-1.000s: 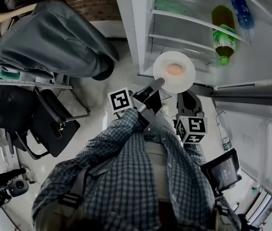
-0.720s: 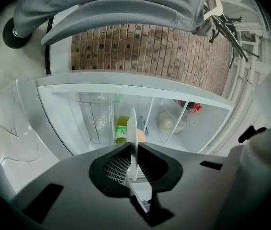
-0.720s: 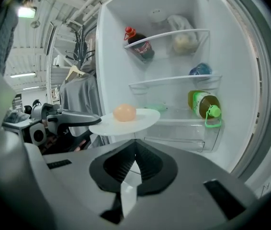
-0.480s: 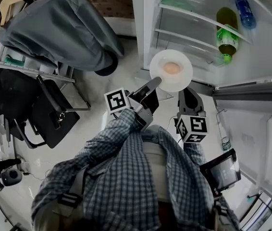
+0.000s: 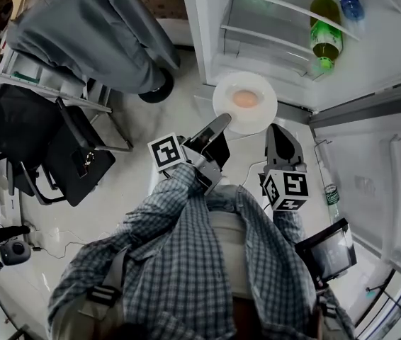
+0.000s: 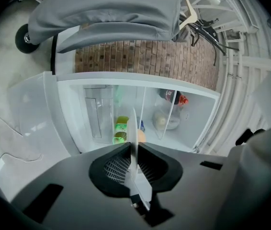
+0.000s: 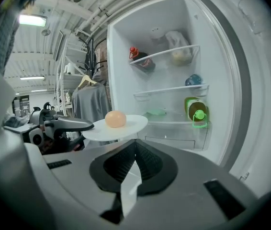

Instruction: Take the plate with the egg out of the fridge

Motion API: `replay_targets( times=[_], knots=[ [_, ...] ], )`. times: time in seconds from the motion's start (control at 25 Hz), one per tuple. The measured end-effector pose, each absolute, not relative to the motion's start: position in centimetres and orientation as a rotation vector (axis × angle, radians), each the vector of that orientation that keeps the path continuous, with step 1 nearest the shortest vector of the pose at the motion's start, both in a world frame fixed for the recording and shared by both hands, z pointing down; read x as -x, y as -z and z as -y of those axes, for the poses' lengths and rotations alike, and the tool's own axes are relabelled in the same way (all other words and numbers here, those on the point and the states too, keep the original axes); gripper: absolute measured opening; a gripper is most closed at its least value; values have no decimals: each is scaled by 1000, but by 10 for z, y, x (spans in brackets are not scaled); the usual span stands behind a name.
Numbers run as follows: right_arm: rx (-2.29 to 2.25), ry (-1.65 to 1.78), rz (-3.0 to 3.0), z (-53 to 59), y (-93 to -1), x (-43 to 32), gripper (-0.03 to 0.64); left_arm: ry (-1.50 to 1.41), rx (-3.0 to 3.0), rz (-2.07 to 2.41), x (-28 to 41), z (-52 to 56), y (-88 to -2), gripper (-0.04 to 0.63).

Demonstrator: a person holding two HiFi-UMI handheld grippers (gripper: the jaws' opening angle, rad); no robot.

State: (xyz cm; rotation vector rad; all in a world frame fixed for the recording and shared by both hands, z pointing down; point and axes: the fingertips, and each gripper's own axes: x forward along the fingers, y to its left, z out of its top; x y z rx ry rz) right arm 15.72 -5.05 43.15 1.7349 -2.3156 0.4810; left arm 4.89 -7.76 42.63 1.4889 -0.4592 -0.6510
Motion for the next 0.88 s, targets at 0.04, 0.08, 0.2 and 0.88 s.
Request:
replay_targets(
  times=[0.04, 0.08, 0.2, 0.88],
  knots=[
    [-1733, -478, 2321, 44, -430, -157, 6, 650, -1492, 461, -49, 71, -425, 46],
    [-1729, -472, 2328, 38, -428, -157, 6, 652, -1495, 463, -49, 64, -425, 46],
    [-1706, -443, 2354, 20, -424, -155, 6, 677, -1495, 465, -50, 47, -421, 46],
    [-1659, -333, 2378, -20, -407, -133, 6, 676, -1484, 471, -31, 5, -405, 46]
  ],
)
